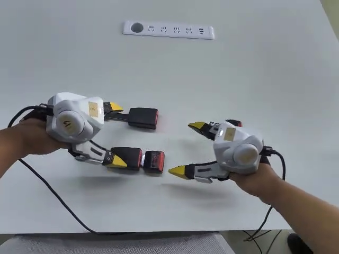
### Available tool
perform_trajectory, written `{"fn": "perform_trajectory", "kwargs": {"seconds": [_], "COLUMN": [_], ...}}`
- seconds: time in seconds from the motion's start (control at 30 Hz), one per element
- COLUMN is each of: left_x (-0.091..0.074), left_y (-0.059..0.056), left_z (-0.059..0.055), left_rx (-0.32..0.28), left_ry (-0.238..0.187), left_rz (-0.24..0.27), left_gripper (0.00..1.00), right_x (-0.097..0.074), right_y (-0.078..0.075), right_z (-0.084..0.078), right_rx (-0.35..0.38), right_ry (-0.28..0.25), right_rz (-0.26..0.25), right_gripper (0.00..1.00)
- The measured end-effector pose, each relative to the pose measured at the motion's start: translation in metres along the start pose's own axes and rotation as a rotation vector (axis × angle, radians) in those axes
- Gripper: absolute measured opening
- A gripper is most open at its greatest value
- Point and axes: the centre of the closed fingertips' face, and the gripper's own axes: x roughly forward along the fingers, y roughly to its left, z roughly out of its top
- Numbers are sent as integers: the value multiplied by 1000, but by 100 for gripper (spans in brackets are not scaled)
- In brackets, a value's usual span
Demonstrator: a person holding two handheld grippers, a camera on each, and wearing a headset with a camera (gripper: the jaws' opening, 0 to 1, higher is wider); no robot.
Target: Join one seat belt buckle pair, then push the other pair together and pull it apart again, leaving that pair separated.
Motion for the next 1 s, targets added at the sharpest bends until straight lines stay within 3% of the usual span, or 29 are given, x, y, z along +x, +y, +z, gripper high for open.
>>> {"fn": "perform_trajectory", "kwargs": {"seconds": [0.27, 0.5, 0.77, 0.9, 1.0], "left_x": [1, 10, 33, 44, 51], "left_y": [34, 55, 60, 61, 62], "left_z": [14, 15, 1, -8, -9], "left_rx": [13, 47, 28, 48, 10], "left_ry": [-21, -13, 28, 59, 50], "left_rz": [20, 15, -36, -56, -70], "left_gripper": [82, 81, 75, 72, 69], "right_x": [-32, -54, -61, -62, -62], "right_y": [-39, -75, -98, -103, -106], "right_z": [-16, -28, -62, -79, -89], "right_rx": [36, 66, 97, 107, 97], "right_ry": [6, 16, 99, 134, 156], "right_rz": [-7, -39, -22, -3, 15], "right_gripper": [72, 72, 69, 67, 65]}}
